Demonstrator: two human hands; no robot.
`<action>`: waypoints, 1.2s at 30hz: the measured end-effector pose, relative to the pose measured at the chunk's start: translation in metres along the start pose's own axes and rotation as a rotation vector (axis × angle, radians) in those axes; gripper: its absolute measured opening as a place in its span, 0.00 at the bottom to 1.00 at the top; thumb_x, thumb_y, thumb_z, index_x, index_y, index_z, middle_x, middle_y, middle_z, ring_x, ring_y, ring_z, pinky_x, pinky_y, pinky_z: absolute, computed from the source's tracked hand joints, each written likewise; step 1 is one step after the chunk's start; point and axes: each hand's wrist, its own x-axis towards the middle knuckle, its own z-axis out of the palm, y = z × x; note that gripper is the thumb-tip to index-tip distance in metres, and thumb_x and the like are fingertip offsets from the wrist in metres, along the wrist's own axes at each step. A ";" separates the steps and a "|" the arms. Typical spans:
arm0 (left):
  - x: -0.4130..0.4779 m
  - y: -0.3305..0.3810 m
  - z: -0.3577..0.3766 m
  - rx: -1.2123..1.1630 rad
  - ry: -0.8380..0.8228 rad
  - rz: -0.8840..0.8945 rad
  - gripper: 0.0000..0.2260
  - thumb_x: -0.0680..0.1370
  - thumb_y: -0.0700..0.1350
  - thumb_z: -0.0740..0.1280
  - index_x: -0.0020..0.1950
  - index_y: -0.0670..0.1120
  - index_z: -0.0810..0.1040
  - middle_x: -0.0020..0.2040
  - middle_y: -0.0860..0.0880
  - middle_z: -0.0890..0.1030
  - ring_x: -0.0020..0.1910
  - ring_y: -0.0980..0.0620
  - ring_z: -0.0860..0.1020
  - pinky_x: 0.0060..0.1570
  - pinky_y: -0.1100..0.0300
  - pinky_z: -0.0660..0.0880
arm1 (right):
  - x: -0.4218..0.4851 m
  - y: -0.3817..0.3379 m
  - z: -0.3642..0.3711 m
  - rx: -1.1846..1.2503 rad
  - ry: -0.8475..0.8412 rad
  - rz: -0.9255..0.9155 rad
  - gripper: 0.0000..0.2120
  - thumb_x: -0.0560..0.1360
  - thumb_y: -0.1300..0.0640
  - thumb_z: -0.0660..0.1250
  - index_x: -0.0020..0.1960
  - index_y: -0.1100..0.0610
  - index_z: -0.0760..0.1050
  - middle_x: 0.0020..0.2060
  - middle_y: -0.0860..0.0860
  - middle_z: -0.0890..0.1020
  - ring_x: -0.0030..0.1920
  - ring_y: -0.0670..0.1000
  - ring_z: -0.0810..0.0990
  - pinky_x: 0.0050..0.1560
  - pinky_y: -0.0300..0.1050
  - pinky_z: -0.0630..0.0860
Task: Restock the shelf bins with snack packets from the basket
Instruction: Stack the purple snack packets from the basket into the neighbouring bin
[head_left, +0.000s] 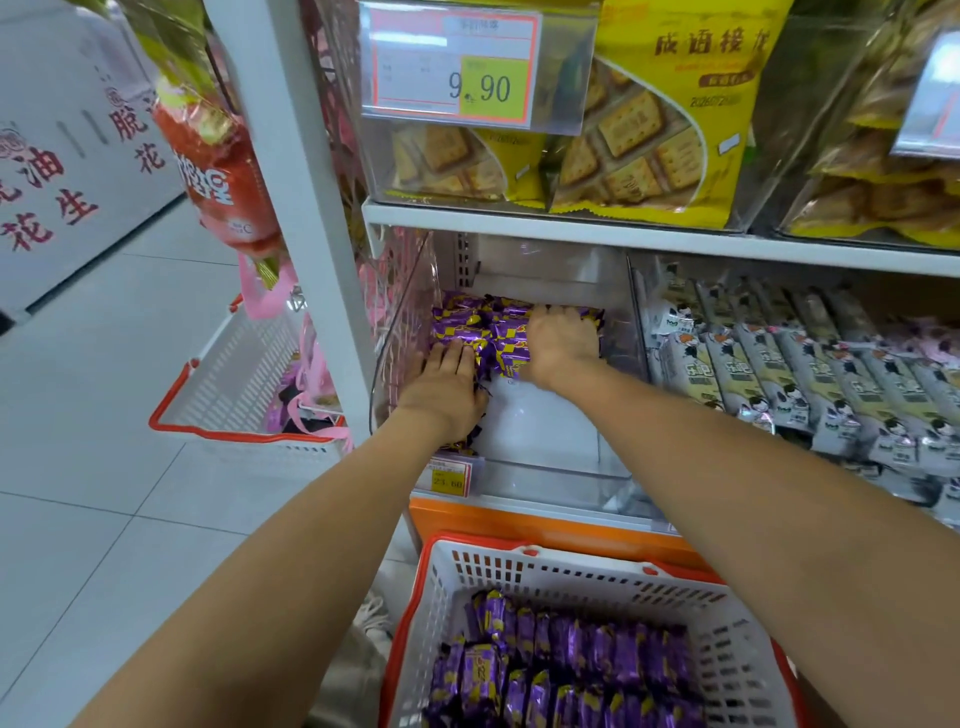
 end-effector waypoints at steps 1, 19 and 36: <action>-0.001 0.000 0.000 0.001 0.000 0.000 0.28 0.84 0.52 0.49 0.80 0.43 0.45 0.80 0.46 0.45 0.79 0.46 0.45 0.76 0.49 0.43 | 0.001 -0.001 0.001 -0.010 0.003 -0.005 0.33 0.71 0.52 0.74 0.69 0.61 0.65 0.65 0.58 0.72 0.66 0.57 0.70 0.61 0.49 0.70; 0.003 0.002 -0.001 -0.009 -0.039 -0.020 0.29 0.84 0.52 0.50 0.80 0.43 0.44 0.80 0.46 0.44 0.79 0.45 0.44 0.76 0.48 0.42 | -0.003 -0.003 0.026 0.249 0.115 -0.022 0.12 0.72 0.72 0.67 0.55 0.64 0.79 0.58 0.61 0.73 0.54 0.62 0.78 0.53 0.53 0.78; -0.048 0.015 -0.024 -0.125 0.262 0.018 0.18 0.82 0.49 0.57 0.68 0.43 0.72 0.67 0.41 0.71 0.67 0.41 0.68 0.61 0.50 0.70 | -0.054 0.007 -0.007 0.413 0.199 -0.179 0.13 0.74 0.63 0.66 0.59 0.58 0.78 0.58 0.58 0.74 0.56 0.61 0.76 0.54 0.54 0.76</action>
